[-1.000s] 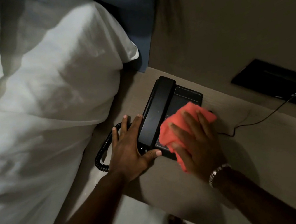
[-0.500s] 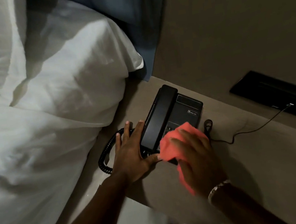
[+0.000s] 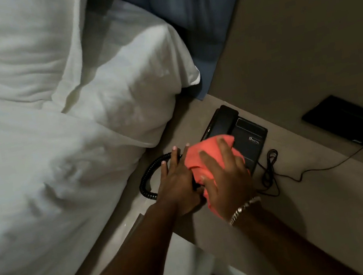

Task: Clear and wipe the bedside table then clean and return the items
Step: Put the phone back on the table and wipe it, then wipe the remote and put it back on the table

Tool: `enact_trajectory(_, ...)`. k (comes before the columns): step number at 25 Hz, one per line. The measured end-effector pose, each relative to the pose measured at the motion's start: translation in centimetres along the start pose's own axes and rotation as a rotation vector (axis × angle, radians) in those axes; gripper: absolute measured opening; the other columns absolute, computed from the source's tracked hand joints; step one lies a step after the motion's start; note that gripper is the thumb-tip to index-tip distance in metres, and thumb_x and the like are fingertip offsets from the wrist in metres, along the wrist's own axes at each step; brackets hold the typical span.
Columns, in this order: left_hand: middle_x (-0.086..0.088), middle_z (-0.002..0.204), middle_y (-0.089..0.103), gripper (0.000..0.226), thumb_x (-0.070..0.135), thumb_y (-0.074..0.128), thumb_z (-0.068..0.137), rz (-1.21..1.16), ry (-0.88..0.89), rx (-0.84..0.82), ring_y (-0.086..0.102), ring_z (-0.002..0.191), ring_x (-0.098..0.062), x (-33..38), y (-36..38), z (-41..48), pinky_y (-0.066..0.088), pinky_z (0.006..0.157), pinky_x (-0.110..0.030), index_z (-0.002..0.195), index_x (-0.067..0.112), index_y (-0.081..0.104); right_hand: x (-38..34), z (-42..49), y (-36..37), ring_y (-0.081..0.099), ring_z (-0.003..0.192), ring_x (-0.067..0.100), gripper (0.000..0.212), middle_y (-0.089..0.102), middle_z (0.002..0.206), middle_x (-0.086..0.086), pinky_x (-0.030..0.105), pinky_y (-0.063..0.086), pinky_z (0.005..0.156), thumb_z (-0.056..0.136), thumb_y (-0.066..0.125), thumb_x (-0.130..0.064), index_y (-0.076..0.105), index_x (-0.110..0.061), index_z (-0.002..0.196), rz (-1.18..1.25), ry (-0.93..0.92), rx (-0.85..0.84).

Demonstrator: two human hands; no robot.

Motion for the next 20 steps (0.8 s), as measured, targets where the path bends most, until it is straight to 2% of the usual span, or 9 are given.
enact_trajectory(2, -0.002, 0.164, -0.003, 0.098, 0.024, 0.067, 0.078, -0.016, -0.025, -0.083, -0.018, 0.148, -0.024, 0.3, -1.5, -1.4, 0.003, 0.121, -0.05, 0.153, 0.021, 0.003, -0.3, -0.7, -1.1, 0.043, 0.125, 0.037, 0.054, 0.025, 0.155, 0.015, 0.049, 0.047, 0.099, 0.084, 0.057, -0.025, 0.043, -0.031, 0.136, 0.082, -0.015, -0.099)
enact_trajectory(4, 0.0, 0.162, 0.008, 0.086, 0.011, 0.06, 0.081, -0.193, -0.052, 0.012, -0.009, 0.15, -0.022, 0.9, -4.3, -3.8, 0.003, 0.122, -0.036, 0.153, 0.015, 0.013, -1.6, -0.6, -2.8, 0.041, 0.132, 0.028, 0.054, 0.029, 0.154, 0.01, 0.041, 0.043, 0.105, 0.084, 0.055, -0.027, 0.043, -0.032, 0.136, 0.19, -0.029, -0.128)
enact_trajectory(6, 0.009, 0.153, 0.032, 0.065, 0.001, 0.053, 0.077, -0.439, -0.055, 0.246, 0.013, 0.149, -0.013, 1.4, -8.1, -6.9, 0.009, 0.121, -0.028, 0.14, 0.015, 0.043, -4.3, -0.1, -4.9, 0.045, 0.127, 0.015, 0.056, 0.043, 0.147, 0.006, 0.03, 0.041, 0.104, 0.078, 0.061, -0.032, 0.049, -0.03, 0.133, 0.321, -0.029, -0.06)
enact_trajectory(7, 0.013, 0.143, 0.049, 0.056, 0.0, 0.05, 0.074, -0.565, -0.049, 0.371, 0.032, 0.142, -0.008, 1.6, -10.0, -8.5, 0.02, 0.12, -0.028, 0.126, 0.018, 0.057, -5.7, 0.4, -6.0, 0.049, 0.123, 0.011, 0.059, 0.051, 0.14, 0.003, 0.025, 0.041, 0.101, 0.075, 0.066, -0.032, 0.051, -0.028, 0.131, 0.39, -0.014, -0.017)
enact_trajectory(9, 0.022, 0.113, 0.068, 0.043, 0.003, 0.049, 0.071, -0.739, -0.106, 0.604, 0.057, 0.114, 0.005, 0.6, -14.5, -11.7, 0.042, 0.104, -0.021, 0.105, 0.023, 0.067, -10.1, 1.9, -8.5, 0.053, 0.115, 0.008, 0.064, 0.058, 0.127, -0.005, 0.012, 0.036, 0.095, 0.069, 0.078, -0.027, 0.052, -0.027, 0.128, 0.528, 0.005, 0.013)
enact_trajectory(11, 0.016, 0.098, 0.072, 0.033, 0.007, 0.052, 0.074, -0.729, -0.176, 0.816, 0.065, 0.094, 0.004, -0.9, -19.2, -14.1, 0.052, 0.087, -0.019, 0.098, 0.021, 0.07, -14.9, 3.7, -10.5, 0.053, 0.11, 0.003, 0.065, 0.059, 0.12, -0.009, 0.002, 0.032, 0.09, 0.067, 0.082, -0.025, 0.054, -0.029, 0.125, 0.599, -0.059, 0.047)
enact_trajectory(14, 0.007, 0.088, 0.072, 0.022, 0.007, 0.053, 0.077, -0.592, -0.278, 1.115, 0.066, 0.079, -0.007, -4.5, -26.3, -15.7, 0.047, 0.07, -0.012, 0.088, 0.016, 0.07, -23.1, 7.0, -11.2, 0.053, 0.107, 0.001, 0.06, 0.06, 0.119, -0.008, 0.001, 0.033, 0.092, 0.068, 0.081, -0.029, 0.056, -0.026, 0.122, 0.62, -0.216, 0.078)
enact_trajectory(17, -0.009, 0.099, 0.066, 0.02, 0.009, 0.058, 0.077, -0.502, -0.543, 1.155, 0.062, 0.093, -0.026, -9.5, -30.8, -13.8, 0.043, 0.082, -0.025, 0.095, 0.009, 0.065, -29.4, 10.2, -10.1, 0.057, 0.112, 0.011, 0.054, 0.063, 0.122, 0.0, 0.01, 0.036, 0.098, 0.069, 0.078, -0.029, 0.06, -0.021, 0.119, 0.607, -0.307, 0.128)
enact_trajectory(20, -0.02, 0.111, 0.057, 0.04, 0.017, 0.061, 0.076, -0.397, -0.647, 0.974, 0.054, 0.105, -0.038, -12.1, -32.3, -10.8, 0.044, 0.089, -0.041, 0.112, 0.003, 0.055, -31.8, 11.7, -8.9, 0.059, 0.112, 0.015, 0.051, 0.063, 0.121, 0.001, 0.015, 0.038, 0.097, 0.068, 0.079, -0.03, 0.062, -0.022, 0.116, 0.593, -0.259, 0.157)
Point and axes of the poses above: each hand's wrist, its own z-axis towards the middle knuckle, its own y-axis out of the palm, x = y × z, the point moved 2 cm from there along z, towards the middle knuckle
